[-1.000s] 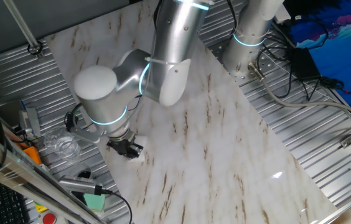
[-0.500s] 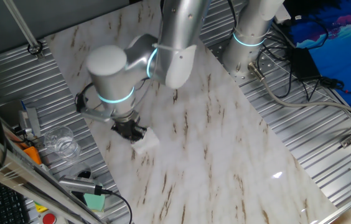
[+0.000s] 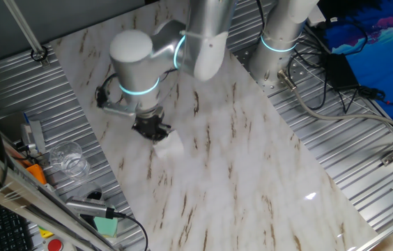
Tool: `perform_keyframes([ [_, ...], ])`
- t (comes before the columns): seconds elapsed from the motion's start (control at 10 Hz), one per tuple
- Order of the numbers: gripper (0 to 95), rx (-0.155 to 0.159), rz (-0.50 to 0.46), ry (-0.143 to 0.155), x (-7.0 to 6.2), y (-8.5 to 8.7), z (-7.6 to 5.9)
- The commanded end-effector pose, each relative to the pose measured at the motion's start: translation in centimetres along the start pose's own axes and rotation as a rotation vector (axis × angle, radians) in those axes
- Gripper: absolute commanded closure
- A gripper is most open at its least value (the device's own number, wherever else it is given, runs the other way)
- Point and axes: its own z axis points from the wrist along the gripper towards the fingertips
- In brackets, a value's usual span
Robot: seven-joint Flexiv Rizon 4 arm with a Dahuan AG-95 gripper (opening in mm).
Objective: Clean the tabletop with a sponge
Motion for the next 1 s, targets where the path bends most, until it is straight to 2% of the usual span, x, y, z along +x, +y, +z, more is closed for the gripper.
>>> perform_keyframes([
  [0.1,95.0,0.004,-0.02,0.0,2.0,0.7,0.0],
  [0.2,95.0,0.004,-0.021,0.0,2.4,0.9,0.0],
  [0.4,95.0,0.01,-0.022,-0.008,4.3,2.7,0.7],
  [0.7,95.0,0.026,-0.012,-0.022,5.8,4.7,1.4],
  [0.9,95.0,0.037,-0.001,-0.033,5.9,5.5,1.8],
  [1.0,95.0,0.037,0.007,-0.032,5.2,5.6,1.9],
])
